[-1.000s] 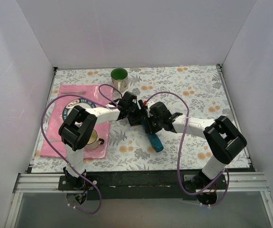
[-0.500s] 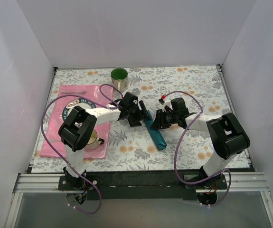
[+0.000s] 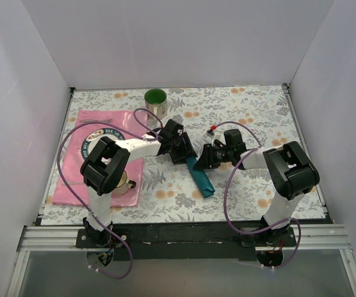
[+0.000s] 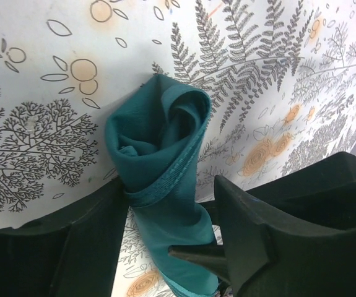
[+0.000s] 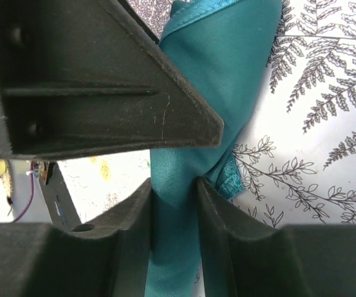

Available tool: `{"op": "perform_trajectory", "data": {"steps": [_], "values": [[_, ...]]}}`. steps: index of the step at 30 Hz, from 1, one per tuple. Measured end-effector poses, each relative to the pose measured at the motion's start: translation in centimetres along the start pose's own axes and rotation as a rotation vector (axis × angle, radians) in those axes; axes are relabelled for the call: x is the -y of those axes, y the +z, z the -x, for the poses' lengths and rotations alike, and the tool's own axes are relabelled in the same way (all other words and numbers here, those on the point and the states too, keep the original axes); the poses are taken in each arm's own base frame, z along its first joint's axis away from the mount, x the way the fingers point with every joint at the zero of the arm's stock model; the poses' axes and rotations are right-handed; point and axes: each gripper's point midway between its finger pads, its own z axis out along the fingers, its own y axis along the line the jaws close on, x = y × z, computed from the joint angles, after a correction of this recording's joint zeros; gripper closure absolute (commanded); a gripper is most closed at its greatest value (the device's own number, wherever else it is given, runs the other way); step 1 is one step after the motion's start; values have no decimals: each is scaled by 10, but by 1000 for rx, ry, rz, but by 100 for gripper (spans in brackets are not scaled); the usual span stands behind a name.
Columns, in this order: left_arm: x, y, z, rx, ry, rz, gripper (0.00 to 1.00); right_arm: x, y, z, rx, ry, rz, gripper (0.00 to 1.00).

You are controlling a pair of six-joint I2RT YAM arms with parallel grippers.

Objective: Fold the napkin, place the utensils inside, and roll it up
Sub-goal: Roll the napkin with the utensil

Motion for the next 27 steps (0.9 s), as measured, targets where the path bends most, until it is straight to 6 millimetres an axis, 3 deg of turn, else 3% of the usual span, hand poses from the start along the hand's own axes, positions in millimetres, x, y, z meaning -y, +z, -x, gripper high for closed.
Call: {"op": "perform_trajectory", "data": {"steps": [4, 5, 8, 11, 19, 25, 27], "values": [[-5, 1, 0, 10, 5, 17, 58, 4, -1, -3, -12, 11, -21, 41], [-6, 2, -1, 11, 6, 19, 60, 3, -2, -3, -16, 9, -24, 33], [-8, 2, -1, 15, 9, 21, 60, 0, -9, -1, -24, -20, -83, 19], [-9, 2, -1, 16, 11, 19, 61, -5, -16, 2, -32, -89, -194, 11], [-9, 2, -1, 17, 18, 18, 61, -31, -4, -6, -100, -353, -507, 9], [-9, 2, -2, 11, 12, 15, 61, -14, 2, -19, -156, -487, -798, 10], [-9, 1, -1, 3, 0, 8, 61, -11, 1, -14, -135, -509, -859, 13]]}}
